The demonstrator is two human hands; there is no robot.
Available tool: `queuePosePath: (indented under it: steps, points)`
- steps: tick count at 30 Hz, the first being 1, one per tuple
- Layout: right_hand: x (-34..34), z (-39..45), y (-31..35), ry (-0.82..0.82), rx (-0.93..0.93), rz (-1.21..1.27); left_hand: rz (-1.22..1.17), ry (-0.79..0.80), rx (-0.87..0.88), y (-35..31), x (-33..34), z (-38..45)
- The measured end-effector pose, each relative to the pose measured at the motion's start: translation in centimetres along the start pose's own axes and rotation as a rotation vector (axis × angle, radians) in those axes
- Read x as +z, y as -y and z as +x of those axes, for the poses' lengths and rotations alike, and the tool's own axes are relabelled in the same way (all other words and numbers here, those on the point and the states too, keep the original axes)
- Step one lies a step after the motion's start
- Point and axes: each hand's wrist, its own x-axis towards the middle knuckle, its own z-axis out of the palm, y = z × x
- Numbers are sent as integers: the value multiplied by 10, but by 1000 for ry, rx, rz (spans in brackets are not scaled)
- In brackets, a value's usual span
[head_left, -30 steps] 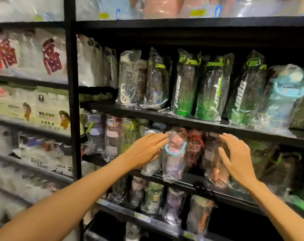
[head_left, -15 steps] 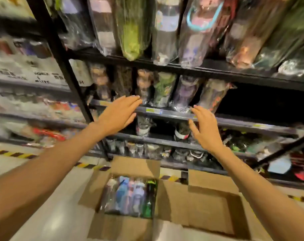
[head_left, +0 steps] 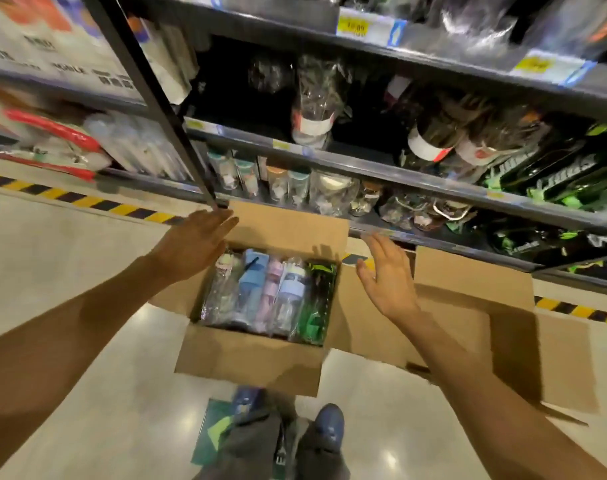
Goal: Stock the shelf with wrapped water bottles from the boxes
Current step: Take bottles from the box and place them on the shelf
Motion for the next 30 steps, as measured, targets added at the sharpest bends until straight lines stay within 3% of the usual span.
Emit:
queuePosePath:
  steps: [5,8,14,18,24,30]
  points:
    - [136,13,-2,146,139,57,-91,108,-81,26,128,-29]
    - [213,13,-8,249,316,106,-163,206,-119,27,196,-41]
    - [321,3,-19,363,598,9,-435,260,-520,-8,299,-39]
    - [349,1,-17,342,694,-120,-612,388,-835,-33,337,-26]
    - [361,6,-16,312,824,-133,-442,532,-911,-48,347,-8]
    - [358,24,-17,374,974,-121,-467,420,-1048,-72,334,-7]
